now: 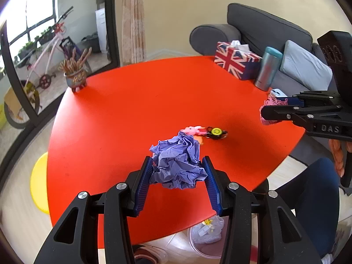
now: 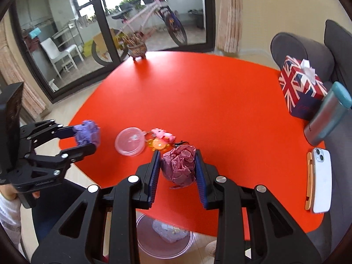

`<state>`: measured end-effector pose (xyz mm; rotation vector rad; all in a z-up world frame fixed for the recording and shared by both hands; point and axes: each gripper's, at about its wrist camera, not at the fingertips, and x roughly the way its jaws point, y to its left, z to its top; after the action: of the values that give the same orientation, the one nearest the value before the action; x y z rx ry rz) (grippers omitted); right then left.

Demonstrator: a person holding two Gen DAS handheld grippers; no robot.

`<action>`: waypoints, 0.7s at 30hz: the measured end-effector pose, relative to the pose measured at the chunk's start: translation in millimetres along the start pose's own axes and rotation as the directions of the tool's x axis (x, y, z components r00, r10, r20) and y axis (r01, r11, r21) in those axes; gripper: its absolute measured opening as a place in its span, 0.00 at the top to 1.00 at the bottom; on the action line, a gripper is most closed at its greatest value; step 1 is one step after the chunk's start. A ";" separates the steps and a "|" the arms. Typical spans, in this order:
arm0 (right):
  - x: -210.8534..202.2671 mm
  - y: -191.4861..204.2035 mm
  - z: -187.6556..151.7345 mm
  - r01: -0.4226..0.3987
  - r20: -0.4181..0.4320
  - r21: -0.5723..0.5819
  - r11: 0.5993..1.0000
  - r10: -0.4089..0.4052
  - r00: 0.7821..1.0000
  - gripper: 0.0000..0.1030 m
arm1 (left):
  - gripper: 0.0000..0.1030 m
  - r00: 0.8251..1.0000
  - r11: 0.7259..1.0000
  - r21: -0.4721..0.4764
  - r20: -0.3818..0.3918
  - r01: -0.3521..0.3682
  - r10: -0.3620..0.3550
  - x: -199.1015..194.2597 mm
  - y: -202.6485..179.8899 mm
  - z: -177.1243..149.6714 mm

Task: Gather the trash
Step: 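Carry both crumpled papers from the table over the pink bin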

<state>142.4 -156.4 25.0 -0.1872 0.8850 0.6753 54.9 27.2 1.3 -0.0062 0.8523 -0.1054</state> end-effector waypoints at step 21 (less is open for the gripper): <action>-54.4 26.2 -92.3 -0.019 0.086 -0.045 0.999 0.023 0.996 0.70 | 0.56 0.996 0.998 0.004 0.055 0.065 -0.065 -43.0 -40.4 -50.9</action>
<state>41.9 -199.9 11.4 -0.1867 0.7907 0.7179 -15.2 -7.0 2.0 -0.0346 0.7973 -0.1667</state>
